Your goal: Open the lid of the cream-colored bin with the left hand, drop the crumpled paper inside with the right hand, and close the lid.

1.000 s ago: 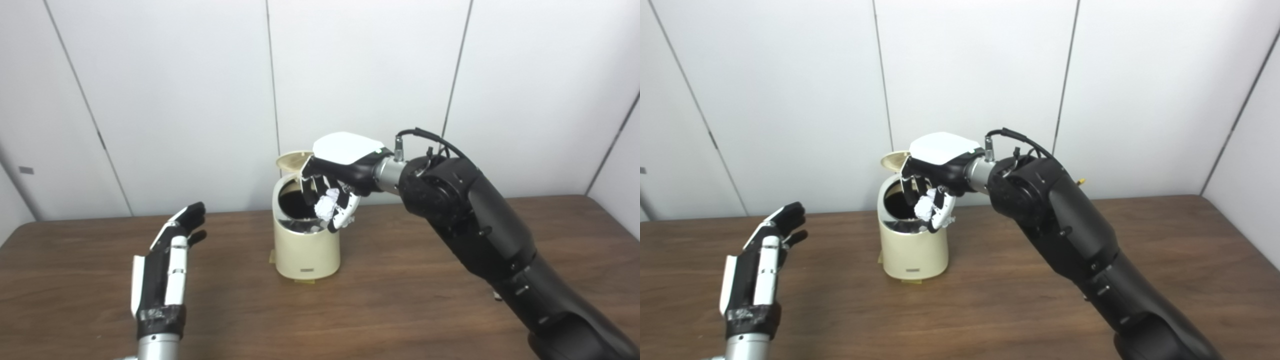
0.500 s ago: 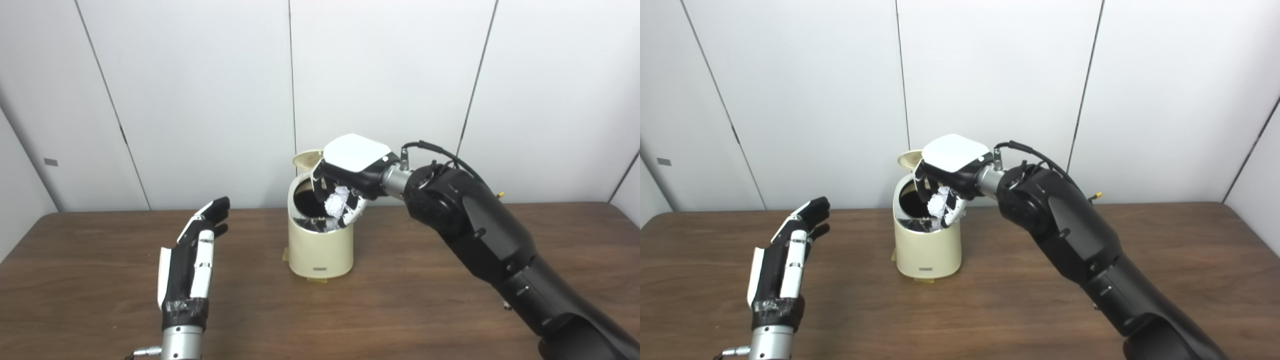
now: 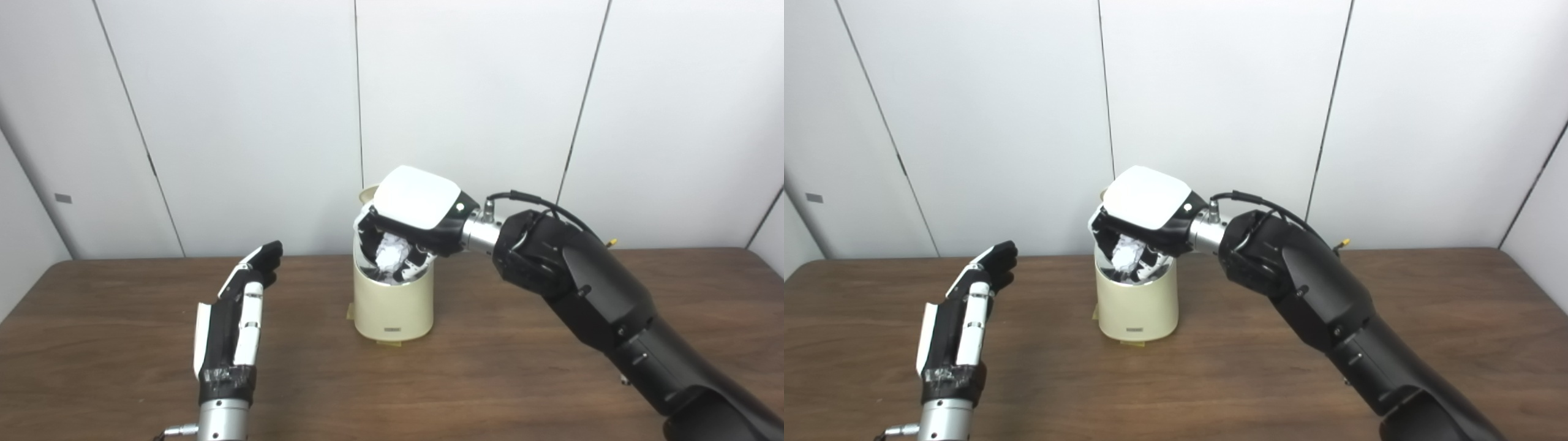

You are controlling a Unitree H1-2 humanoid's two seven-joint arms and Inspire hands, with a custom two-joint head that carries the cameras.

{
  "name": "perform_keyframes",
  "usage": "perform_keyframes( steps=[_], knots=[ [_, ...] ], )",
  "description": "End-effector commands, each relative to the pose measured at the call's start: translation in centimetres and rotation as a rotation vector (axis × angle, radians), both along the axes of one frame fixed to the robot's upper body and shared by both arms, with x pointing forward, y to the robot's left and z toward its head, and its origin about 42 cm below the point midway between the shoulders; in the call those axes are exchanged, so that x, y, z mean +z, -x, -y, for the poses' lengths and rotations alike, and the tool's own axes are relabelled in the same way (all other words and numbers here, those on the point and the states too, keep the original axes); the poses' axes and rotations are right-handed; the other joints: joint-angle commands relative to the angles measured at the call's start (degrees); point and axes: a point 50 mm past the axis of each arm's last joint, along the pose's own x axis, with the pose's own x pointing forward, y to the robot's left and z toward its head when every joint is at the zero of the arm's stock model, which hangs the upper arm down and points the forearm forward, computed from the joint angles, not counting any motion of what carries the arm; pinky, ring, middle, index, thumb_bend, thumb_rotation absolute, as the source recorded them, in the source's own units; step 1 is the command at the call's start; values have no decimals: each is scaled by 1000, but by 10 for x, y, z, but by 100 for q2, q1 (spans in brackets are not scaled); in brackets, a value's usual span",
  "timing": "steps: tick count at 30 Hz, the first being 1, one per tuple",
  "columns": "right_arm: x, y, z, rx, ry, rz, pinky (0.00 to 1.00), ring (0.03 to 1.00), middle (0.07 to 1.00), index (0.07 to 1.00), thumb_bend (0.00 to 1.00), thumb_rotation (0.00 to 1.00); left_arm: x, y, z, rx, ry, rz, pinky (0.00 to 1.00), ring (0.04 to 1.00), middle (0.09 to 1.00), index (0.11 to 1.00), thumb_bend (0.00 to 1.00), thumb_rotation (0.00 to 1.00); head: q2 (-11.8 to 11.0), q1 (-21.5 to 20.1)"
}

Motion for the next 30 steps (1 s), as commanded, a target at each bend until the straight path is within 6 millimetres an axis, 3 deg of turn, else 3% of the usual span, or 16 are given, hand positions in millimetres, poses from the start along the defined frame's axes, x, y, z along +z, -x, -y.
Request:
perform_keyframes(
  steps=[1,7,23,30],
  knots=[
    [20,1,3,63,-22,151,376,455,532,428,507,0,14,-1,3,-11,-10,90,876,860,836,821,170,857,3,-19],
    [12,1,6,107,24,265,344,452,517,413,498,0,13,-2,3,-18,-4,92,883,858,834,815,164,837,-15,-59],
    [9,-10,15,6,84,330,346,476,540,443,497,0,13,-1,0,-26,9,80,906,874,844,823,175,877,-52,-142],
    [4,-12,15,-23,35,356,341,506,571,454,490,0,13,-1,1,-37,21,82,923,873,839,822,181,883,-73,-142]
  ],
)
